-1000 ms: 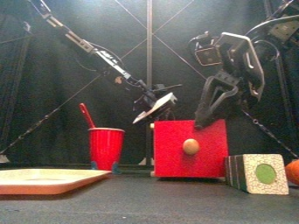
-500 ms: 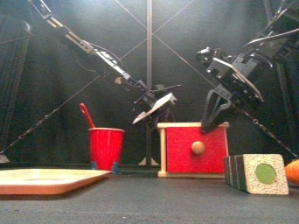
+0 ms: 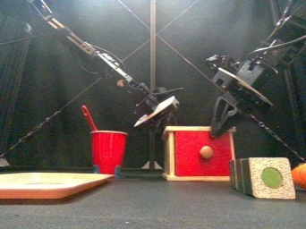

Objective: Close drawer

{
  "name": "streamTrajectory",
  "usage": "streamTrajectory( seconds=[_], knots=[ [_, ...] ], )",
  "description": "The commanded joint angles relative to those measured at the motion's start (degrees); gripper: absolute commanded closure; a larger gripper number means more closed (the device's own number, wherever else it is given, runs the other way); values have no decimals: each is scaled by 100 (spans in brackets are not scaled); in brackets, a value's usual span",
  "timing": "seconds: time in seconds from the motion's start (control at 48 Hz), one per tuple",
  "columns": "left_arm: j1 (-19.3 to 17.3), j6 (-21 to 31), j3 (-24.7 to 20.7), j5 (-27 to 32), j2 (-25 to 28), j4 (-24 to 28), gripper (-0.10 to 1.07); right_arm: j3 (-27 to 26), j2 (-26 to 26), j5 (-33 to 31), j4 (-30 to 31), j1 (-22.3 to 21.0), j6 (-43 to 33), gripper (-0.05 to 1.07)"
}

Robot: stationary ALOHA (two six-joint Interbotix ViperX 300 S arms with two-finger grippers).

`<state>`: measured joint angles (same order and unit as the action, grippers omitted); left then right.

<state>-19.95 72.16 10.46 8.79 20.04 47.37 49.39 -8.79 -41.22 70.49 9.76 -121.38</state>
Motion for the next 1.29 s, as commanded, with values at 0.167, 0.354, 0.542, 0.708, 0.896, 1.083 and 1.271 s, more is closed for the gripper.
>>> streamTrajectory(
  seconds=[0.167, 0.354, 0.542, 0.708, 0.896, 1.083, 1.271],
  knots=[
    [35, -26, 0, -18, -202, 9, 36, -141, -114, -26, 35, -141, 0, 79],
    [0, -35, -9, -26, -431, 149, 36, -281, -193, 9, 18, 79, 26, 79],
    [0, -369, 26, -334, -905, 703, 36, -431, -352, 0, 70, 439, 35, 79],
    [44, -510, 334, -738, -1503, 888, 36, -439, -536, -18, 105, 694, 35, 79],
    [62, -510, 1318, -1222, -2320, 914, 36, -246, -738, -26, 62, 940, -9, 79],
    [246, -510, 2575, -2241, -3261, 896, 36, -123, -958, -26, 9, 1037, -26, 79],
    [703, -527, 3401, -2672, -3885, 861, 36, -105, -967, -18, 9, 1063, -26, 79]
  ],
)
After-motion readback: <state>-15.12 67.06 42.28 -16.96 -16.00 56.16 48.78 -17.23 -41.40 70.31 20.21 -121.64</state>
